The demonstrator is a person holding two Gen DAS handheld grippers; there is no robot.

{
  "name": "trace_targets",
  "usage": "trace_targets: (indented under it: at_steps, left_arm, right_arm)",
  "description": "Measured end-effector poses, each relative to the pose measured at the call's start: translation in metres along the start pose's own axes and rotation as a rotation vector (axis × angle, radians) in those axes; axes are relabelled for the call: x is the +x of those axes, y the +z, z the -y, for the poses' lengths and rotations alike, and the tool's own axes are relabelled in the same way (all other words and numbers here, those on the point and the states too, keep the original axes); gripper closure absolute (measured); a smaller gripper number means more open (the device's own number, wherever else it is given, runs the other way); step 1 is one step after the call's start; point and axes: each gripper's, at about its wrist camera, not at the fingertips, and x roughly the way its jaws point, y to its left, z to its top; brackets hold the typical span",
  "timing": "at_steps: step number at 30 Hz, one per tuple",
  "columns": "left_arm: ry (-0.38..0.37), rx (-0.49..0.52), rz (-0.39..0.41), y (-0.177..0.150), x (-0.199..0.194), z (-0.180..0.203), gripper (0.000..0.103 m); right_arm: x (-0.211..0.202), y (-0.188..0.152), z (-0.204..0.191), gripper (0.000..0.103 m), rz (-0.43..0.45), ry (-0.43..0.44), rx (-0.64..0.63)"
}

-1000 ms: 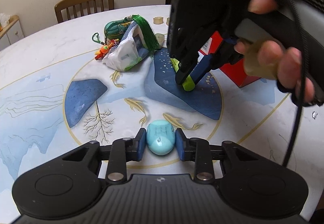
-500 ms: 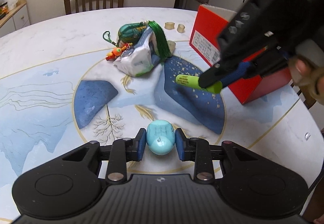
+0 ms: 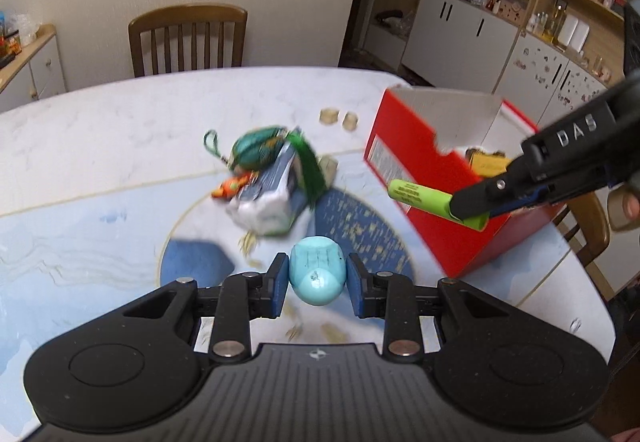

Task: Organize objects
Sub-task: 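Carry the teal egg with the left tool while the right tool carries the green marker into the box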

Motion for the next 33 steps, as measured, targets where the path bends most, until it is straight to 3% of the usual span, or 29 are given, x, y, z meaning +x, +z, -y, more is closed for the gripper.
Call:
trace_targets:
  at_steps: [8,18,26,33]
  left_arm:
    - [-0.008,0.034,0.010,0.028,0.001,0.042,0.073]
    - [-0.038,0.118,-0.001,0.058,0.021,0.112,0.073]
    - [-0.046,0.180,-0.042,0.074,0.055,0.164,0.073]
    - [-0.006,0.231,-0.077,0.093,0.095,0.195,0.073]
  right_arm:
    - [-0.041,0.015,0.039,0.088,0.066,0.040,-0.001]
    - [-0.079,0.033,0.106,0.088,0.138,0.022,0.016]
    - [-0.097,0.045,0.159,0.088,0.171,-0.009,0.027]
    - [-0.096,0.053,0.195,0.088,0.175,-0.055,0.033]
